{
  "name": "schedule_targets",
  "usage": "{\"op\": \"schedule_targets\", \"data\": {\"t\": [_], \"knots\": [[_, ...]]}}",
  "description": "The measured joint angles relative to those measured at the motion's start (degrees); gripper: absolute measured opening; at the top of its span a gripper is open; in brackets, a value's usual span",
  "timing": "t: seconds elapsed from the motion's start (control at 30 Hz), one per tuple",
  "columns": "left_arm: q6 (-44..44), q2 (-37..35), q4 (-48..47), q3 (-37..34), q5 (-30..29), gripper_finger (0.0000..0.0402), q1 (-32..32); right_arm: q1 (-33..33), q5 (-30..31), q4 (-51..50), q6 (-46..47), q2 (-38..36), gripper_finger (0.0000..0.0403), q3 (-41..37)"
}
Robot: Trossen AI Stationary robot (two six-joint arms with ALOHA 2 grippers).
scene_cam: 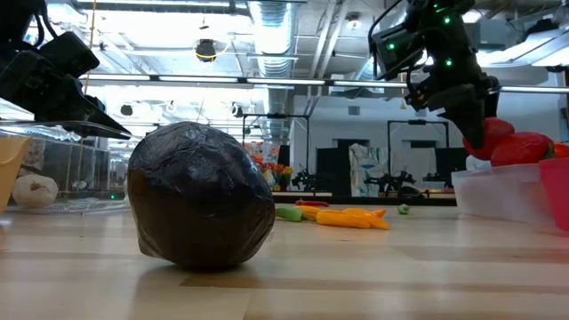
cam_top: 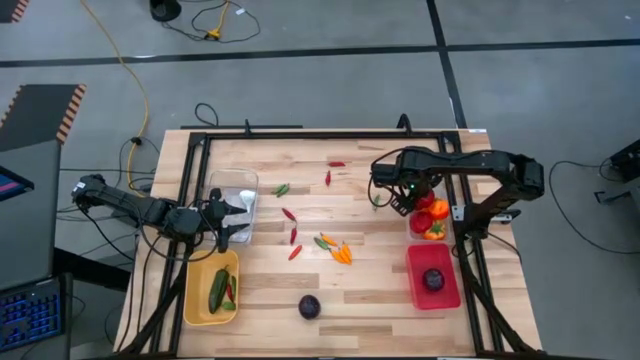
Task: Sort produce into baskets
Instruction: Put the red tomato into the right transparent bin
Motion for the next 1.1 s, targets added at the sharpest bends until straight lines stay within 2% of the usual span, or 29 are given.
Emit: {"op": "schedule_targets", "data": {"t": [0.2,0.5,0.97,1.1], "knots": [[0.0,0.0,0.0,0.0,0.0,0.0196,0.0,0.0,-0.1,-0.1,0.0,0.0,0.0355,0.0],[0.0,0.0,0.0,0.0,0.0,0.0196,0.0,0.0,-0.2,-0.2,0.0,0.0,0.0398,0.0],[0.0,0.0,0.0,0.0,0.0,0.0196,0.0,0.0,-0.2,-3.3,0.0,0.0,0.0385,0.2],[0.0,0.0,0.0,0.0,0.0,0.0196,0.0,0.6,-0.2,-3.0,0.0,0.0,0.0385,3.1]]}}
